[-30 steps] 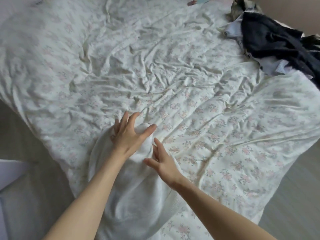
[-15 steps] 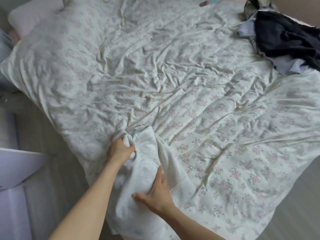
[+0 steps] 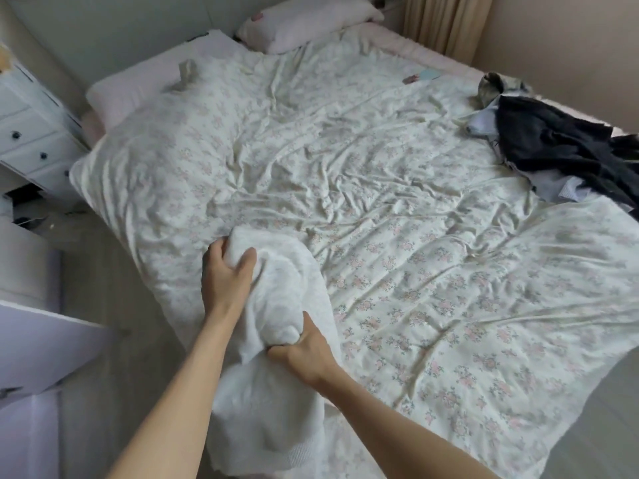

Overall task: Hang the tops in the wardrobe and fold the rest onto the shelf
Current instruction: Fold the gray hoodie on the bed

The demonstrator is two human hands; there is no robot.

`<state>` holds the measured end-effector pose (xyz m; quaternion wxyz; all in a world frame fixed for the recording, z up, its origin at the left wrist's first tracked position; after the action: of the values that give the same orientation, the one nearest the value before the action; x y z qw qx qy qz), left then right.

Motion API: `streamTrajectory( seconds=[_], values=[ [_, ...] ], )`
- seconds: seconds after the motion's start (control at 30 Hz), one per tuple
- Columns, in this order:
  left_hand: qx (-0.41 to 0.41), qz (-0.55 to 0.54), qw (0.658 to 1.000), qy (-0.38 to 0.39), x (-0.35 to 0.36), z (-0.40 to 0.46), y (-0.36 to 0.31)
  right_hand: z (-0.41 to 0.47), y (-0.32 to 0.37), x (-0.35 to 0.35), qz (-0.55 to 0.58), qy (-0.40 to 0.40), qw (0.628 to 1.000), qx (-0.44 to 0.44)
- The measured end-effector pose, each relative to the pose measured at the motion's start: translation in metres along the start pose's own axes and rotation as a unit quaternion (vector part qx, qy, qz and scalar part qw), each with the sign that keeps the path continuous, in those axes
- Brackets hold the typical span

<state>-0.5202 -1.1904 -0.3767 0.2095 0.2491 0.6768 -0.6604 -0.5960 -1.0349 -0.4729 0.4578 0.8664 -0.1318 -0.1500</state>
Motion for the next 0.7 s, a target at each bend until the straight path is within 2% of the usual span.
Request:
streamTrajectory(
  seconds=[0.1,0.2,0.27,0.33,0.37,0.4,0.47,0.5,0.53,0.57,0.63,0.7],
  values=[
    [0.095,-0.044,0.994,0.012,-0.015,-0.003,-0.056,0.001,0.066,-0.041,-0.069,-0.038,0.994,-0.075],
    [0.153,-0.050,0.987,0.015,-0.021,-0.016,-0.092,0.001,0.127,-0.096,-0.196,-0.080,0.967,-0.142],
    [0.171,-0.068,0.983,0.012,-0.022,-0.021,-0.110,0.001,0.165,-0.130,-0.301,-0.119,0.925,-0.197],
    [0.160,-0.124,0.978,0.049,-0.014,-0.026,-0.126,-0.004,0.198,-0.160,-0.406,-0.180,0.861,-0.249],
    [0.124,-0.200,0.968,0.085,-0.006,-0.027,-0.132,-0.008,0.211,-0.174,-0.443,-0.210,0.829,-0.270],
    [0.061,-0.299,0.944,0.126,0.004,-0.029,-0.133,-0.012,0.218,-0.187,-0.475,-0.238,0.797,-0.288],
    [-0.088,-0.492,0.844,0.194,0.029,-0.034,-0.127,-0.023,0.221,-0.206,-0.531,-0.281,0.728,-0.330],
    [-0.144,-0.554,0.790,0.220,0.041,-0.038,-0.121,-0.028,0.214,-0.212,-0.554,-0.292,0.692,-0.358],
    [-0.183,-0.576,0.759,0.243,0.054,-0.043,-0.110,-0.032,0.204,-0.218,-0.569,-0.299,0.662,-0.384],
    [-0.201,-0.569,0.754,0.259,0.067,-0.048,-0.097,-0.037,0.190,-0.223,-0.579,-0.300,0.642,-0.403],
    [-0.243,-0.492,0.786,0.284,0.095,-0.070,-0.058,-0.040,0.147,-0.226,-0.608,-0.280,0.619,-0.411],
    [-0.325,-0.411,0.800,0.292,0.125,-0.102,-0.007,-0.037,0.084,-0.224,-0.643,-0.228,0.629,-0.372]
  ],
)
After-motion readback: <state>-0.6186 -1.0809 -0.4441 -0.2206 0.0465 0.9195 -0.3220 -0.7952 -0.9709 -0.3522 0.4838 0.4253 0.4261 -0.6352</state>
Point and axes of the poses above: each hand's wrist, its own z-axis towards the middle knuckle, its own x-axis out of the palm, y = z × x, the point moved 9 cm from there along z, towards the middle knuckle, and after that the axes turned 4 degrees about -y, right-handed, at the moved point
